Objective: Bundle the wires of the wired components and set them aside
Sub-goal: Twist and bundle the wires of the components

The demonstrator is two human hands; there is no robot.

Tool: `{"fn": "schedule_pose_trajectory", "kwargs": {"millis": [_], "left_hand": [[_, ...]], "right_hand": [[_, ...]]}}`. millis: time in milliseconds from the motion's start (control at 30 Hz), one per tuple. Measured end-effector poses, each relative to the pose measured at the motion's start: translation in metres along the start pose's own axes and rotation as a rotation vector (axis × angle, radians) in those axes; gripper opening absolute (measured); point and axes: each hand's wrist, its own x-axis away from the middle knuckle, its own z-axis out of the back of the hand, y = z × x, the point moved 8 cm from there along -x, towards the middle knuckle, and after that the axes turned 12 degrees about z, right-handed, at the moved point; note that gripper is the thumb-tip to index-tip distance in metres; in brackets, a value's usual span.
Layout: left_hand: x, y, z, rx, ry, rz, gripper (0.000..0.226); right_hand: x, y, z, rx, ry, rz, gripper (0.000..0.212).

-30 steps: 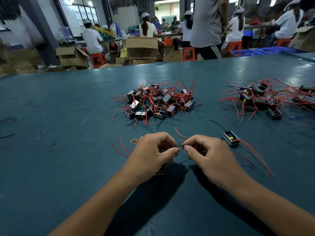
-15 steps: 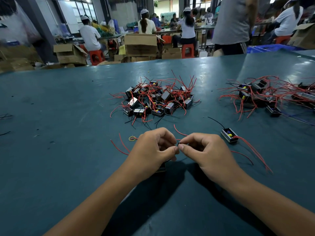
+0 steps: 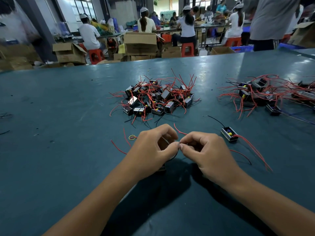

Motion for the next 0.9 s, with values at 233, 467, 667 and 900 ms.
{"fn": "schedule_pose_trajectory", "kwargs": {"millis": [233,467,667,900], "left_hand": [[0.001,0.013,0.000,-0.207,0.047,-0.098,0.012],[0.000,0.007,0.003,-0.167,-0.025,-0.020,0.017],[0.008,0.024,0.006,-0.294,0.055,-0.156,0.009],[0.005,0.018,0.005,-0.208,0.019,-0.059,0.021]], "right_hand": [[0.000,-0.008,-0.002,0.080,-0.022,0.057,0.023],[0.000,-0.014,-0.001,0.137,-0.059,0.116,0.011],[-0.001,-0.014,0.001,0.112,-0.050,0.100,0.011],[0.000,-0.026,0.000,0.313,-0.063,0.236,0.010]]}}
